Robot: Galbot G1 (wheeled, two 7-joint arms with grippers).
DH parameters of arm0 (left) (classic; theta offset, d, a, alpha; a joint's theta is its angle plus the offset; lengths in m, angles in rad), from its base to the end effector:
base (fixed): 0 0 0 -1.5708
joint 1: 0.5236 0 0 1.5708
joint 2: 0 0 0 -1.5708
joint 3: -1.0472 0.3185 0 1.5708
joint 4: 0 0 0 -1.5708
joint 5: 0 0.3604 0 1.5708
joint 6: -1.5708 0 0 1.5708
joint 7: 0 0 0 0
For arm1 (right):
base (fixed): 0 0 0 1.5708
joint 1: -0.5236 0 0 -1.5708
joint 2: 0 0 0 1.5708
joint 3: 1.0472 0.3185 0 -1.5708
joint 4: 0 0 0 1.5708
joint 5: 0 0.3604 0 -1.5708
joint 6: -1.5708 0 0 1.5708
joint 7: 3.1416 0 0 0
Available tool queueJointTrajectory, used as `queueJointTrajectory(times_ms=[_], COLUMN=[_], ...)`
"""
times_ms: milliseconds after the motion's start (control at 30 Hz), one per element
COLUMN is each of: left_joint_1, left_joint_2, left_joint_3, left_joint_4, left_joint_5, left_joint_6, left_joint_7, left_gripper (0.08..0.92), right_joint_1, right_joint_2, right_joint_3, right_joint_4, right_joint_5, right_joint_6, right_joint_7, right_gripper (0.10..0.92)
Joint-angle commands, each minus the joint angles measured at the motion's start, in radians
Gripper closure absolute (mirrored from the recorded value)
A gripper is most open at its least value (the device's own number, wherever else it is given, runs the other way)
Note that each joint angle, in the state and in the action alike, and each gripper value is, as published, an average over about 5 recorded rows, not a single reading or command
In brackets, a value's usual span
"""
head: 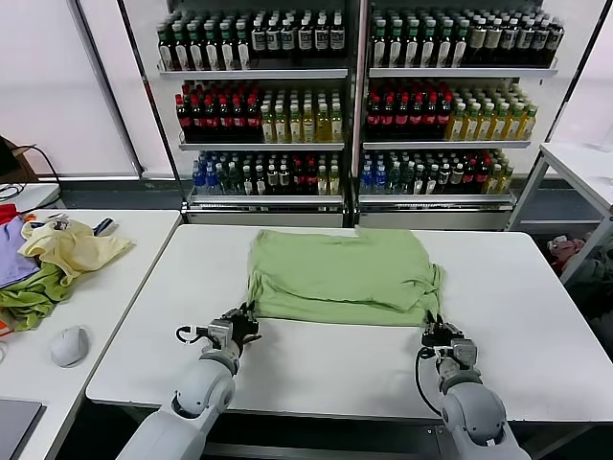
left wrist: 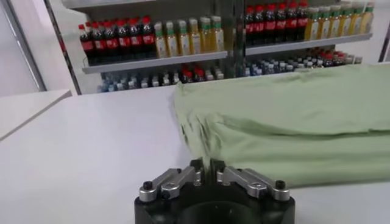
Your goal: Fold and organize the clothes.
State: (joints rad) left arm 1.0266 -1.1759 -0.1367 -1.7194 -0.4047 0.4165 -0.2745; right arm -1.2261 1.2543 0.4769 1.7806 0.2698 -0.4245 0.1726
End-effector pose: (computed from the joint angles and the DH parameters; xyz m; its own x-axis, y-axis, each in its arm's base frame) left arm 0.3361 -0.0221 -0.2896 -0.9143 0.1186 0.3874 0.1597 0.9843 0.0757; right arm 0.3044 -0.0601 -0.2954 -0.9152 0.0863 0.3937 0.0500 0.9936 -0.1015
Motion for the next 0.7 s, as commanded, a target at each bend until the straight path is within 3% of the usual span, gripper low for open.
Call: queueJointTrajectory(times_ms=[33, 333, 700], left_joint_1=[0.151, 0.437, 0.626], left_joint_2=[0.011, 0.007, -0.015], left_joint_3=[-0.025, -0.086, -0.171], left_joint_4=[-0.207, -0.463, -0.540], left_joint_5=[0.007, 0.067, 0.179], left_joint_6=[-0.004, 0.007, 0.038], left_joint_7=[0.000, 0.002, -0.005], left_gripper=[0.901, 0.901, 0.901], right_joint_1=[-0.239, -0.453, -0.544], right_joint_2=[-0.018, -0.026, -0.018], right_joint_3=[0.052, 0.121, 0.128], right_joint_4=[0.288, 0.443, 0.490], right_joint_5=[0.010, -0.030, -0.122], right_joint_6=[-0.022, -0.032, -0.014], right_joint_7=[0.003, 0.001, -0.002], right_gripper=[0.858, 0.858, 0.858])
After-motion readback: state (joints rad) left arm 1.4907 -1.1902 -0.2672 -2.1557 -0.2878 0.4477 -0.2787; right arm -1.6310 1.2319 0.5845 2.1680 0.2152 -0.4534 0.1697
